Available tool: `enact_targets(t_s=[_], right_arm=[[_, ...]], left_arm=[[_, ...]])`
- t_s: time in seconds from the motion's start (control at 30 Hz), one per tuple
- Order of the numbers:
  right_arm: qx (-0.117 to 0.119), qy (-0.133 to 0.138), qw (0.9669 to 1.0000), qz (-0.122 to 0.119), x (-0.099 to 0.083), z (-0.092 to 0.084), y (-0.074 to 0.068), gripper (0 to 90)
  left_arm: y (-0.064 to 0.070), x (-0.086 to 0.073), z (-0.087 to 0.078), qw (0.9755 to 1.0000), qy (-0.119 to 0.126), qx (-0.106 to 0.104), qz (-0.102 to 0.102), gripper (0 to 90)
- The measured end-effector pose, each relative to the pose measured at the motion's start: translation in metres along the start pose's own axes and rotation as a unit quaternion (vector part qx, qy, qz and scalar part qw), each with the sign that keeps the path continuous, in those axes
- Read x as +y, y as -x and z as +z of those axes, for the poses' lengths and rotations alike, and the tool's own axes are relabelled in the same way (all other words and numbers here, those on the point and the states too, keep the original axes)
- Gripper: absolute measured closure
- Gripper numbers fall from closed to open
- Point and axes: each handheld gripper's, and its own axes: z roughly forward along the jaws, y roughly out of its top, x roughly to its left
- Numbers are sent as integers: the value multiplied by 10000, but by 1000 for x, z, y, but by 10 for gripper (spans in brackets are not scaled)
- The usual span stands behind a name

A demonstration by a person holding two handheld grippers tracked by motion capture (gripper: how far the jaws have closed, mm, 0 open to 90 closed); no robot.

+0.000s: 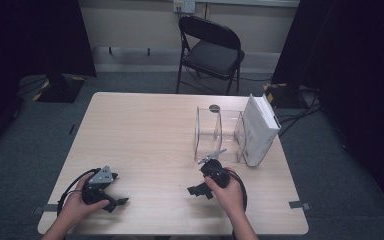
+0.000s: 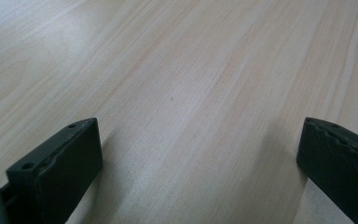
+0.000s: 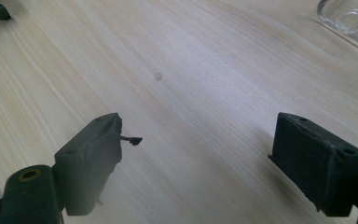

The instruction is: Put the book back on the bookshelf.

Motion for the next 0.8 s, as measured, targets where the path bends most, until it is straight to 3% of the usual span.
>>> enact_targets(t_s=[0.6,0.8], right_arm=[[17,96,9997,-218,2,24,-11,149],[-165,256,9969,-728,3,32,-16,139]], left_arm=[[0,0,0,10000,-8,-6,2,0],[0,0,0,10000,-5,-6,3,0]])
